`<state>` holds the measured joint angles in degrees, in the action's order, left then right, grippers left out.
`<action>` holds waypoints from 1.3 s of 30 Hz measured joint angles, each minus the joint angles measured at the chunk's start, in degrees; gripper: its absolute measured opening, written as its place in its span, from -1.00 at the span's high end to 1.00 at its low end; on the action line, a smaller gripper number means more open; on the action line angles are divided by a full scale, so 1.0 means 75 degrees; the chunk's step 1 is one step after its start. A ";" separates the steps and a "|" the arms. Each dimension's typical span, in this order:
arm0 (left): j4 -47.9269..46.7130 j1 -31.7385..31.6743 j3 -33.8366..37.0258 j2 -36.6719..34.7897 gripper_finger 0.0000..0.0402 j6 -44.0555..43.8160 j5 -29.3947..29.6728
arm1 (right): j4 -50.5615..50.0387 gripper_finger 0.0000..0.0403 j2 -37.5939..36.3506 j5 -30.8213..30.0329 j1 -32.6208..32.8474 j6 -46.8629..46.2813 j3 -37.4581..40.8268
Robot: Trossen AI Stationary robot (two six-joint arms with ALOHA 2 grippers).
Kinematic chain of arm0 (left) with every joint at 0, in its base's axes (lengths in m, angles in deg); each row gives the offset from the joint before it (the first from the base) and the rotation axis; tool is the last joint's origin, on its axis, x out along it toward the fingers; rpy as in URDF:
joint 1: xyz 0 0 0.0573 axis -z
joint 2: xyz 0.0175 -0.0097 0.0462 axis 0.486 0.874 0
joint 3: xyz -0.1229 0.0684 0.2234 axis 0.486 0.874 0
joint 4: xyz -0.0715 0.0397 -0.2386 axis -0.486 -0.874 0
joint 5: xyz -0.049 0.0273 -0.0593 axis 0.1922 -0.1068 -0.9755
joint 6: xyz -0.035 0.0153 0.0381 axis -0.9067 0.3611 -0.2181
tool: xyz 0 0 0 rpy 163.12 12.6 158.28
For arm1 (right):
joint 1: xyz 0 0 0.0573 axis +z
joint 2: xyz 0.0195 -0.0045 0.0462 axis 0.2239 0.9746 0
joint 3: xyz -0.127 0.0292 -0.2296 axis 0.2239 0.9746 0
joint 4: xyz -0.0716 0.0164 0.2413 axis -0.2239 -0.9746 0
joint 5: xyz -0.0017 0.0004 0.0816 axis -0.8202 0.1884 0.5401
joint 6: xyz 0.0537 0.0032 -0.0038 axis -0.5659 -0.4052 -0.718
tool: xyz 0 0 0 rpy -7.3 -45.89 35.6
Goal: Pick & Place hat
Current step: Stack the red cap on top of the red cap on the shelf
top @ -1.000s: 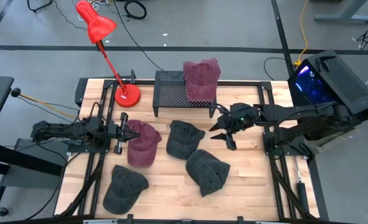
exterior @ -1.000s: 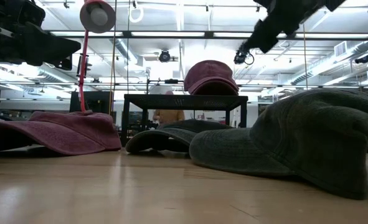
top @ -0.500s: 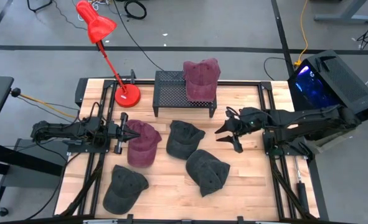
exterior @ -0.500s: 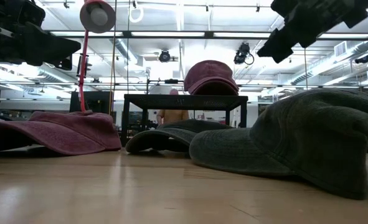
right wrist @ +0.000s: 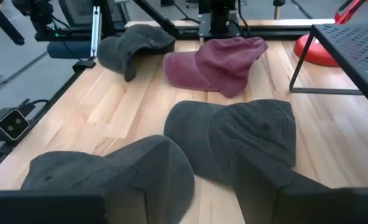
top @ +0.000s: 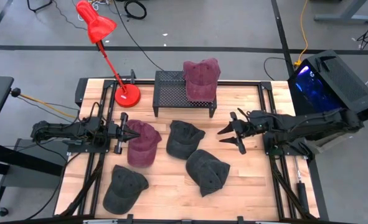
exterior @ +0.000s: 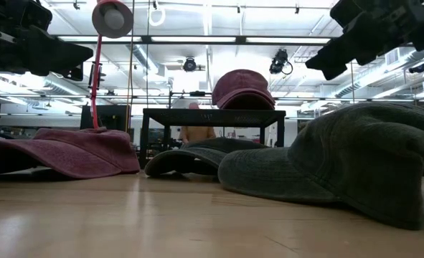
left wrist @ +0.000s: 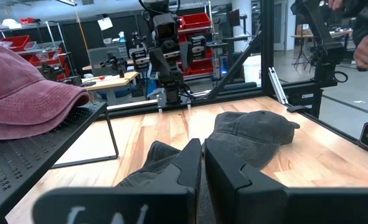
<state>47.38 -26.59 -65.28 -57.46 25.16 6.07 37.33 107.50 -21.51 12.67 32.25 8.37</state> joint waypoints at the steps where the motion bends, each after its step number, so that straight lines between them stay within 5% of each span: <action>1: -0.0002 0.0002 0.0000 0.0000 0.86 -0.0002 -0.0002 | 0.0011 0.19 -0.0083 0.0000 0.0000 -0.0003 0.0079; 39: -0.0002 0.0001 0.0001 0.0000 0.86 -0.0002 -0.0002 | 0.0479 0.19 -0.2513 0.0000 0.0000 -0.0400 0.2128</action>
<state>47.36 -26.58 -65.27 -57.46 25.15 6.06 40.93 88.65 -21.51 12.67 29.25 24.33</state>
